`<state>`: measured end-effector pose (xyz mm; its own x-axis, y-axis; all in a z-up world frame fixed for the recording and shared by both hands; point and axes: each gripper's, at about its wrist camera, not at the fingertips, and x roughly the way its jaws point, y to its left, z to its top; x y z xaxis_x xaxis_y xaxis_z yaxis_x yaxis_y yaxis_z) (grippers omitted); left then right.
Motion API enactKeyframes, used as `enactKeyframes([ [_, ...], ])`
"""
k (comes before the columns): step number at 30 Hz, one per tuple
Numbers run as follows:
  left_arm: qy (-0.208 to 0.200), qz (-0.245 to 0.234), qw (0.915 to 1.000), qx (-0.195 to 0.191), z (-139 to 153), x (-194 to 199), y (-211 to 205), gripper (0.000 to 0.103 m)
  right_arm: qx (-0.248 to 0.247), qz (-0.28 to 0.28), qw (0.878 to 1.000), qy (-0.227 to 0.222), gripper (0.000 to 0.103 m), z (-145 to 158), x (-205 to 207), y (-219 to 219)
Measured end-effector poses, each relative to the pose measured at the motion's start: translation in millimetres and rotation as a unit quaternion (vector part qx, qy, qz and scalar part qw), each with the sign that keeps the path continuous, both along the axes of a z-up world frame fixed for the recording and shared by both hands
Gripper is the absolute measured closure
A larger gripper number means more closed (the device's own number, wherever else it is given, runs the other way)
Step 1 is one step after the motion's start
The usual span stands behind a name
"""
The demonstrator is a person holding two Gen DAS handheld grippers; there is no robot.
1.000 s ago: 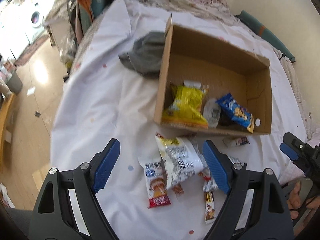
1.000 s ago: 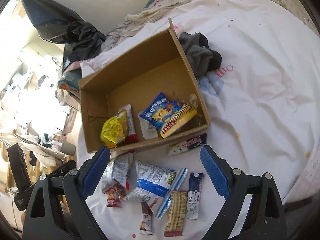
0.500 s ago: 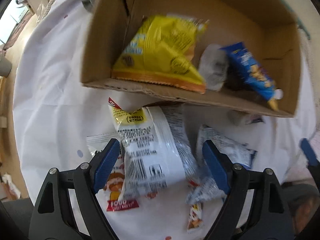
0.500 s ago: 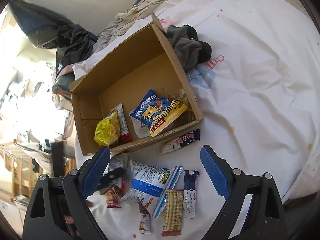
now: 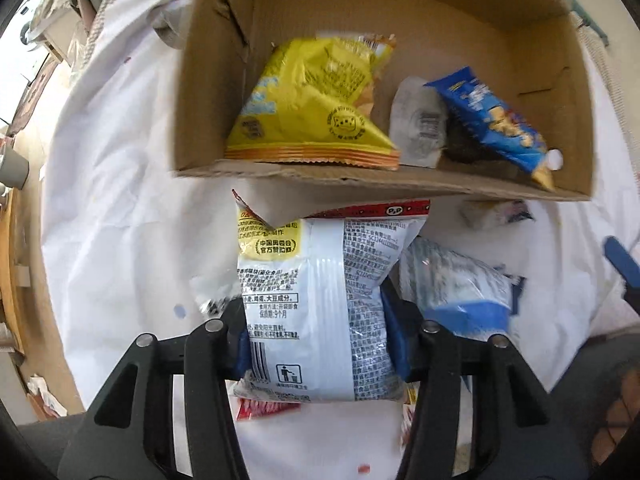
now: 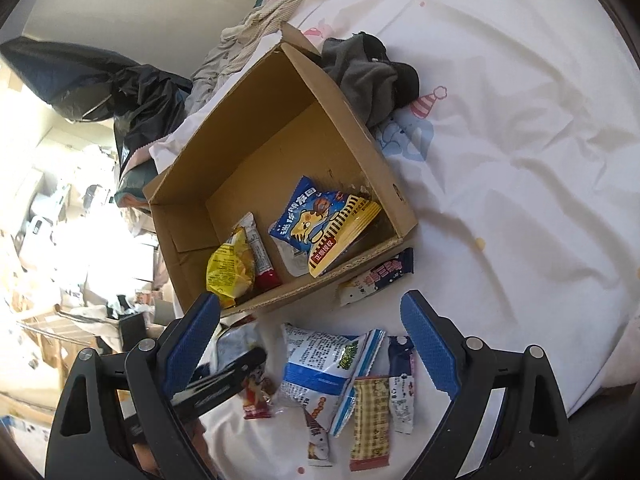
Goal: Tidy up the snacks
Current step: 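Grasp the white packet with left tool while right tool grasps the white-and-blue bag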
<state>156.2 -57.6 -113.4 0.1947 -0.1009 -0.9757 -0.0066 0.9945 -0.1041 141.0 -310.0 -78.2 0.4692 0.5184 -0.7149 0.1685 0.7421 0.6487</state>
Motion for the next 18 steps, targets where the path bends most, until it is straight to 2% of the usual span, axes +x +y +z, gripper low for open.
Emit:
enactKeyframes([
  [7, -0.042, 0.001, 0.9991, 0.0, 49.5, -35.1, 22.5, 0.055, 0.015, 0.007, 0.999, 0.036, 0.009, -11.4, -2.7, 2.6],
  [10, -0.055, 0.02, 0.9982, -0.006, 56.6, -45.5, 48.3, 0.055, 0.048, 0.027, 0.996, 0.075, 0.009, -25.6, -4.7, 10.1],
  [14, -0.07, 0.031, 0.9971, -0.001, 56.1, -49.0, 69.0, 0.055, 0.062, 0.062, 0.988, 0.13, 0.009, -39.9, -7.0, 34.8],
  [17, -0.063, 0.051, 0.9963, -0.031, 55.1, -47.5, 79.0, 0.055, 0.071, 0.081, 0.982, 0.153, 0.009, -44.5, -9.1, 56.1],
  [18, -0.054, 0.059, 0.9953, -0.054, 54.1, -46.9, 83.3, 0.055, 0.069, 0.088, 0.981, 0.158, 0.009, -45.8, -10.3, 62.8],
])
